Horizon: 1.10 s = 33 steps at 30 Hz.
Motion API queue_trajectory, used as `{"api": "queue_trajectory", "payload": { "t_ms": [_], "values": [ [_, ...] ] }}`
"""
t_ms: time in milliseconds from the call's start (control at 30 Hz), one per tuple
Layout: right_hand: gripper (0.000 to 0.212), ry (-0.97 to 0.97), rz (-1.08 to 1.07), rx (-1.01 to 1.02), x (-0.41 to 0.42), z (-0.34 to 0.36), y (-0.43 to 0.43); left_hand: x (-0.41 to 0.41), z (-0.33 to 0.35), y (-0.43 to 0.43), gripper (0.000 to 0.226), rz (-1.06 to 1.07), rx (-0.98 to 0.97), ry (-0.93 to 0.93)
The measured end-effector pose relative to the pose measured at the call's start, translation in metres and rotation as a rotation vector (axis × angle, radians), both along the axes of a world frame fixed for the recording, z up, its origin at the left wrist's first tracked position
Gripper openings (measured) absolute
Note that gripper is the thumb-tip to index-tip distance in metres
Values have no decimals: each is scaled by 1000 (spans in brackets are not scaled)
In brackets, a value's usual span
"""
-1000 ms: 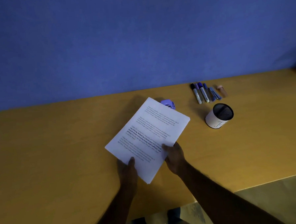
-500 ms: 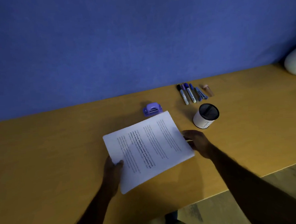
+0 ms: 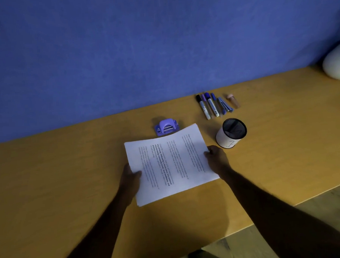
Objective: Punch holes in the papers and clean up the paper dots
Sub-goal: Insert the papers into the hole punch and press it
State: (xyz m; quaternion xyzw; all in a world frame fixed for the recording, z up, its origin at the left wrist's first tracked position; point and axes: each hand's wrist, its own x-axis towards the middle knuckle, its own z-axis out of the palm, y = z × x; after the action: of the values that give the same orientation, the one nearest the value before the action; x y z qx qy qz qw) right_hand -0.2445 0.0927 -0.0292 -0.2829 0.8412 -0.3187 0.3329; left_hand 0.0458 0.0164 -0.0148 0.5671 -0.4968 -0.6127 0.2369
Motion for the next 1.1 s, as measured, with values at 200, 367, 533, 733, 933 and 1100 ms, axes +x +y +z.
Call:
{"api": "queue_trajectory", "payload": {
  "t_ms": [200,367,533,733,933,1100],
  "values": [
    [21,36,3,6,-11,-7,-16,-21,-6,-16,37,48,32,-130],
    [23,22,-5,23,-18,-16,-20,-24,-12,-23,36,61,58,-172],
    [24,15,-20,17,-19,-21,-22,-27,-12,-25,38,77,80,-176],
    [28,14,-42,17,-20,-21,-25,-27,-11,-24,39,98,53,-186],
    [25,32,-32,-39,-19,-17,-29,-27,-11,-26,38,130,24,-187],
    [27,59,-23,-48,-17,-16,-29,-26,-15,-25,39,160,56,-167]
  ]
}}
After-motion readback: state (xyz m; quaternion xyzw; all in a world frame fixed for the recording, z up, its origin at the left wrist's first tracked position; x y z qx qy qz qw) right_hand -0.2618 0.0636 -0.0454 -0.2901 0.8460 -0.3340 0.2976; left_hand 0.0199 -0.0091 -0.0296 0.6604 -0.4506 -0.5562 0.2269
